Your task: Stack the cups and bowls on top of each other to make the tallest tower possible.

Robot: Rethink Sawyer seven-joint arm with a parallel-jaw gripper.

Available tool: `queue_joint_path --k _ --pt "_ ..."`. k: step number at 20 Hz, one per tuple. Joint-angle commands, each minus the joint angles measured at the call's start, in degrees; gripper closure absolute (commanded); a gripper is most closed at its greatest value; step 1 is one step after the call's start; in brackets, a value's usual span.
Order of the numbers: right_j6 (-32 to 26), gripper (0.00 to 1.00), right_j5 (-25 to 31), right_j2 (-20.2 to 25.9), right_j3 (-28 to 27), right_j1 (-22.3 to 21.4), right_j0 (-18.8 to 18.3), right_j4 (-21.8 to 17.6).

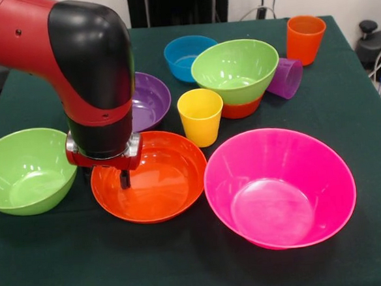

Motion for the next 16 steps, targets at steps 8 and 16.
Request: queue_joint_path --k 8,16 --pt "-6.79 0.0 0.86 6.78 0.1 1.71 -0.56 -4.84" --pt "-6.51 0.0 1.16 6.47 0.0 1.5 -0.35 -4.93"
